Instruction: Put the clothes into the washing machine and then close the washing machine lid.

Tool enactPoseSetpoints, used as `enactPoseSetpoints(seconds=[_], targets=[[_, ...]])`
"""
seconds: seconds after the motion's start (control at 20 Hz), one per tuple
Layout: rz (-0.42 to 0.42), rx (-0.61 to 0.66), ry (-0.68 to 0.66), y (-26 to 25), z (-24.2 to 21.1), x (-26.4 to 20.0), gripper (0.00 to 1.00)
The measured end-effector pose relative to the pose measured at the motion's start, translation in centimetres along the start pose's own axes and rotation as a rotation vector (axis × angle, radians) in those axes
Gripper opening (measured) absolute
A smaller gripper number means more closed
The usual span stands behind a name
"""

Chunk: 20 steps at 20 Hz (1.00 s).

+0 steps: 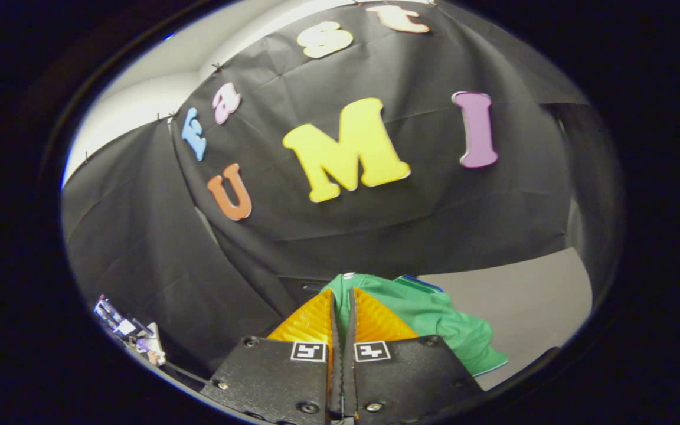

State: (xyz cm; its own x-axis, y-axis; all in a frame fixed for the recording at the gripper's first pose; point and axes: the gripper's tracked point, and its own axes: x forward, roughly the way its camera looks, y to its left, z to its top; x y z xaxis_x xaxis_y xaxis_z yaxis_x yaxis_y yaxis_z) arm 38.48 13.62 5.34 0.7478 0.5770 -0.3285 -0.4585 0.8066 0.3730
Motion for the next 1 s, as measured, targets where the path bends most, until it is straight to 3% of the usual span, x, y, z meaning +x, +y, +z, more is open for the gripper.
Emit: enactPoseSetpoints(seconds=[0.25,1.0], targets=[[0.089,-0.038,0.063,6.2,-1.9,5.8,0.04],[-0.044,-0.02,0.253,8.5,-14.9,22.2,0.04]])
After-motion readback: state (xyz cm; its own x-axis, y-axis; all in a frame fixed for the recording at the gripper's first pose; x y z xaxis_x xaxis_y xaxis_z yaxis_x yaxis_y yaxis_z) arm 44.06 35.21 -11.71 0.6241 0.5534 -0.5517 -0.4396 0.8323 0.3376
